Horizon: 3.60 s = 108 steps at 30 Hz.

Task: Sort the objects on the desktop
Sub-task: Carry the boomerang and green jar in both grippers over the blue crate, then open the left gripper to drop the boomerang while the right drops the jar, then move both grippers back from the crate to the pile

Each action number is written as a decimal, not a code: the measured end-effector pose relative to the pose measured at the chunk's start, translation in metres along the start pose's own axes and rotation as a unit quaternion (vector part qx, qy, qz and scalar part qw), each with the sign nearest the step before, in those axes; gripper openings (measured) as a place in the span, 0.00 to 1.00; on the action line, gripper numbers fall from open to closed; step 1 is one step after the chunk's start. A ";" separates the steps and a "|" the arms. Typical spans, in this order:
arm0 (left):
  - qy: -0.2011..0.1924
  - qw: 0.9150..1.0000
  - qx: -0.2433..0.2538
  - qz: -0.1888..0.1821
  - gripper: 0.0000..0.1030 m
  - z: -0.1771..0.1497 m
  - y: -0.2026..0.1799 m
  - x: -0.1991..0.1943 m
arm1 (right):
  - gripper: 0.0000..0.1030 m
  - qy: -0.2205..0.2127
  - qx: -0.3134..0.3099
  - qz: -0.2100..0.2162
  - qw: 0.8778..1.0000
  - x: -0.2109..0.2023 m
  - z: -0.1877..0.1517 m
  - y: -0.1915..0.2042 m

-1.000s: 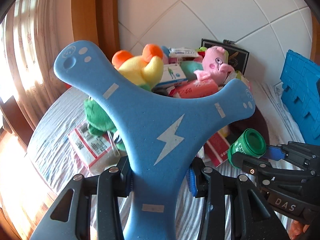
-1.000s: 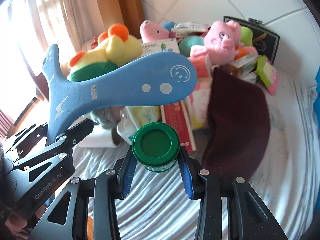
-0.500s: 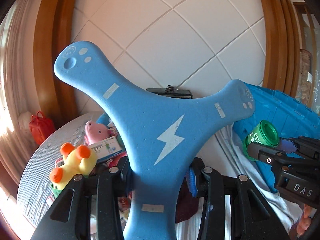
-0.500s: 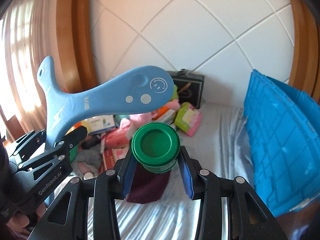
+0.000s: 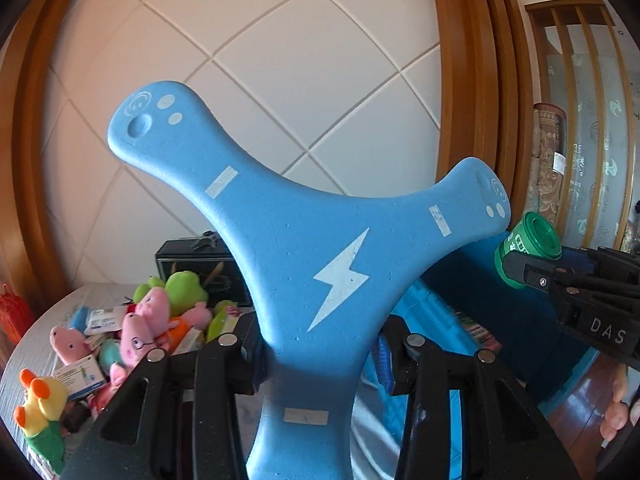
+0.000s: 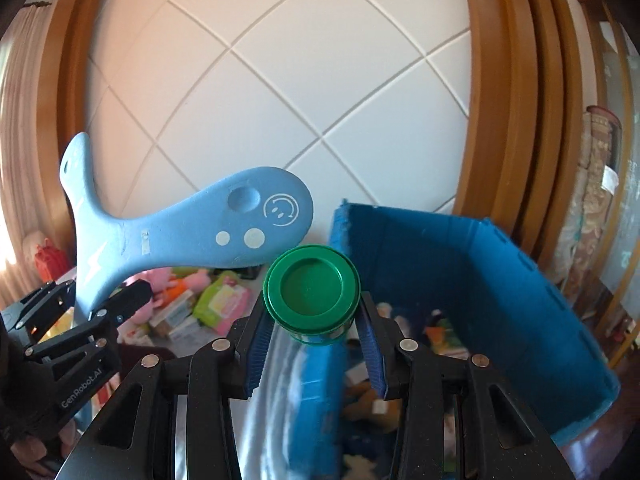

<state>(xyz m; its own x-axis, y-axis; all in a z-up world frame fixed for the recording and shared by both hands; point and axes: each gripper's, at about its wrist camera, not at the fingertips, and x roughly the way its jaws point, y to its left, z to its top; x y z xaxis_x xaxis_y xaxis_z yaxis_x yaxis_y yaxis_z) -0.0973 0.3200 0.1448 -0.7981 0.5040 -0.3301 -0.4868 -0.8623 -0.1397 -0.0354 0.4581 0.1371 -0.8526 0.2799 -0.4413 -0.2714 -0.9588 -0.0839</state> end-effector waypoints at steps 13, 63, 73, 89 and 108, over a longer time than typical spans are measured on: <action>0.137 0.988 0.053 -0.038 0.40 0.085 -0.189 0.183 | 0.39 0.140 -0.005 -0.068 0.988 0.068 0.036 -0.231; 0.571 0.816 0.079 -0.029 0.72 -0.075 -0.211 0.333 | 0.96 0.592 -0.096 0.006 0.800 0.234 -0.152 -0.259; 0.531 0.843 0.037 -0.078 0.72 -0.024 -0.206 0.276 | 0.99 0.545 -0.107 0.021 0.831 0.196 -0.105 -0.259; 0.339 0.936 0.058 -0.076 0.72 0.023 -0.173 0.108 | 1.00 0.429 -0.107 0.087 0.892 0.094 -0.046 -0.216; 0.172 0.976 -0.087 0.102 0.72 -0.029 0.088 -0.027 | 1.00 0.278 -0.116 0.232 0.925 0.053 0.031 -0.007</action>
<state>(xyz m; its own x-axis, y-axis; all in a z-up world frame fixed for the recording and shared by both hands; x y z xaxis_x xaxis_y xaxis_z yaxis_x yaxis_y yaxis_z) -0.1080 0.2290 0.1149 -0.6907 0.3000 -0.6579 -0.2381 -0.9535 -0.1848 -0.0920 0.4813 0.1420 -0.4751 -0.1704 -0.8633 0.2243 -0.9721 0.0684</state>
